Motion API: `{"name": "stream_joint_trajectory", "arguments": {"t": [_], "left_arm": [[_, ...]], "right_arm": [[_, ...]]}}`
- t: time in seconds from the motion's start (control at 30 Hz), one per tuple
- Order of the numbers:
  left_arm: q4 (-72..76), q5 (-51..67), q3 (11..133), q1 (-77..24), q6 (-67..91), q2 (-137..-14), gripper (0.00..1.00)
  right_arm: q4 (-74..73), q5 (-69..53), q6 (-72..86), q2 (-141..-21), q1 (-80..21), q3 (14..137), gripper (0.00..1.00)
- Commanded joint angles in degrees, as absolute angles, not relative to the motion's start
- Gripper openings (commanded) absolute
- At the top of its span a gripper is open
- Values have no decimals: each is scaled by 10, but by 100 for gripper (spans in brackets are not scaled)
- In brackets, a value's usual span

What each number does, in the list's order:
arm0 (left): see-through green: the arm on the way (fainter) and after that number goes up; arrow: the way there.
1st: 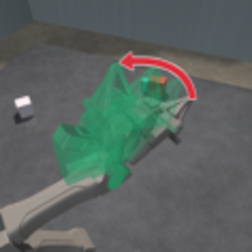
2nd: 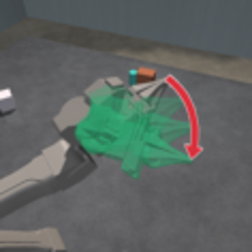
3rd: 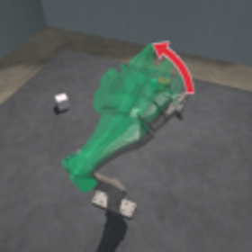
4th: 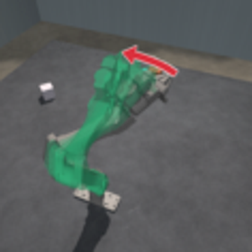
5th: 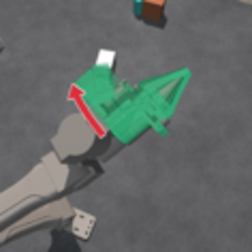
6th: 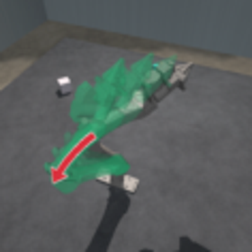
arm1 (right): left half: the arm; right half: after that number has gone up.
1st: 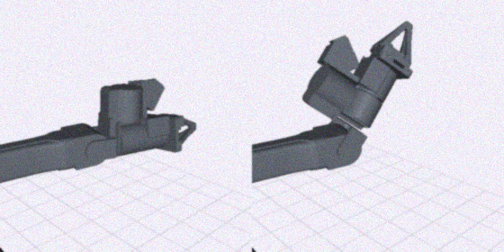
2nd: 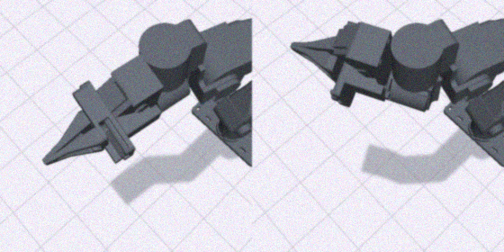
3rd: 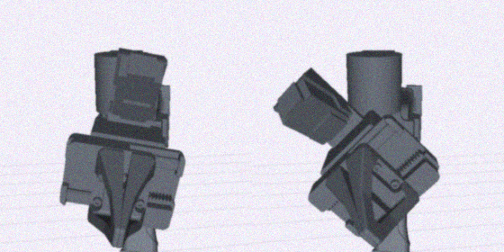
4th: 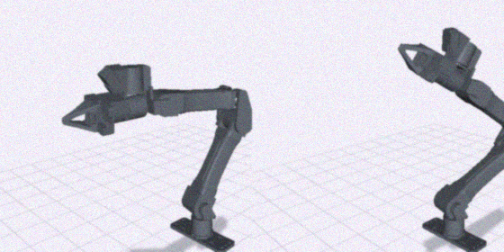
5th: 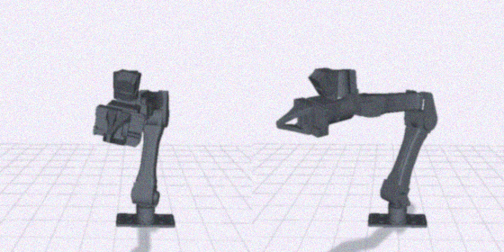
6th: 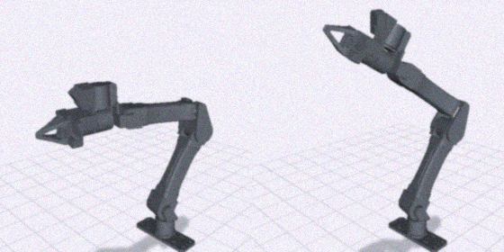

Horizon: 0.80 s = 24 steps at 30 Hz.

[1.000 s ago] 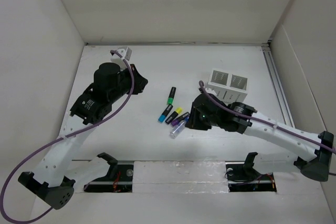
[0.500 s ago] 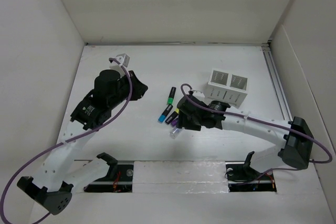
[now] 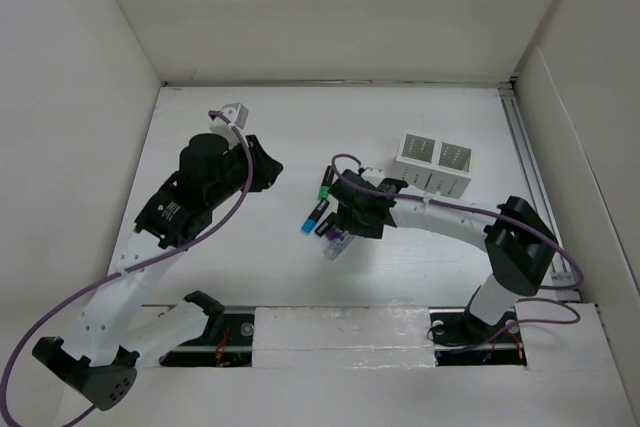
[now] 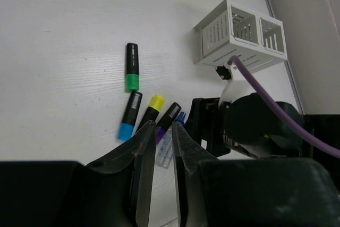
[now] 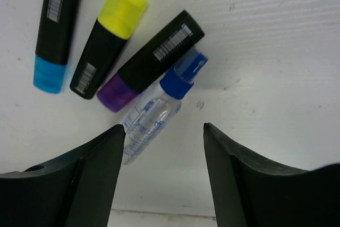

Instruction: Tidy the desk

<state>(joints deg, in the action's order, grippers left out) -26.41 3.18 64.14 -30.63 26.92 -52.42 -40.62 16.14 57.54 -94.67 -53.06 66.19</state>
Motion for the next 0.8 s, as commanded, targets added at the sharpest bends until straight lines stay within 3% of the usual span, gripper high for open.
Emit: {"name": "stream_joint_trajectory", "arguments": {"t": [0.0,0.53,0.77], "left_arm": [[-262,31,671,-304,246,-532,15],[-258,16,684,-304,217,-541,18],[-258,11,686,-304,215,-541,17]], "right_arm": [[-367,168,575,-941,-510,673,66],[-315,113,595,-995,-481,649,58],[-295,114,613,-987,-475,612,49]]}}
